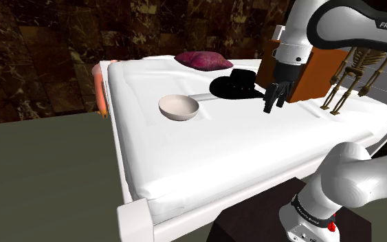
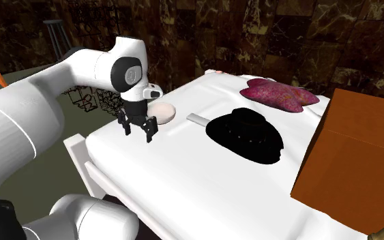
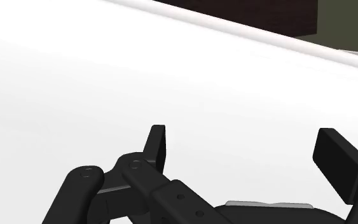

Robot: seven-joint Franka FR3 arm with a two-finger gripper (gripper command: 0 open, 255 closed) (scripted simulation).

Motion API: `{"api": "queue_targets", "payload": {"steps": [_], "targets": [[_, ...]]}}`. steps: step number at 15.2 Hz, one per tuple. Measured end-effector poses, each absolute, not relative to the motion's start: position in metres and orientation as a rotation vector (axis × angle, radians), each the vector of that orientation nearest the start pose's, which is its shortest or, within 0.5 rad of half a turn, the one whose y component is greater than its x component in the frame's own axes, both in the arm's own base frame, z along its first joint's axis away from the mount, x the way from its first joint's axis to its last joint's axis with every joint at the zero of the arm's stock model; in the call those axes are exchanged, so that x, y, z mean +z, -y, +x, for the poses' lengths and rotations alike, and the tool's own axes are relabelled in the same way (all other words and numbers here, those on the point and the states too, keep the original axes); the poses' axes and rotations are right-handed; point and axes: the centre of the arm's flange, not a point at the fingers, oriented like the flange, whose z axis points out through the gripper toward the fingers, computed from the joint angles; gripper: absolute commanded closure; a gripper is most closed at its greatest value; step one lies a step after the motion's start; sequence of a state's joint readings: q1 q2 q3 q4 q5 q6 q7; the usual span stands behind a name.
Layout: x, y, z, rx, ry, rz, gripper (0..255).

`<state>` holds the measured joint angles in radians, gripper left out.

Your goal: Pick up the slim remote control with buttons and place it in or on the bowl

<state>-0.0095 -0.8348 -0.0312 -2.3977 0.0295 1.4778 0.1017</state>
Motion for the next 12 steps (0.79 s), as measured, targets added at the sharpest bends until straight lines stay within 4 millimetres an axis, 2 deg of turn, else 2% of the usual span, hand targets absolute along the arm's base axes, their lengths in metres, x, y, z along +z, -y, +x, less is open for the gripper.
{"api": "queue_targets", "payload": {"steps": [2, 7, 12], "targets": [[0.576, 0.015, 0.287, 0.133, -0.179, -3.084, 0], [0.558, 0.057, 0.323, 0.122, 0.034, -3.092, 0], [0.537, 0.097, 0.372, 0.106, 0.274, -3.084, 0]]}}
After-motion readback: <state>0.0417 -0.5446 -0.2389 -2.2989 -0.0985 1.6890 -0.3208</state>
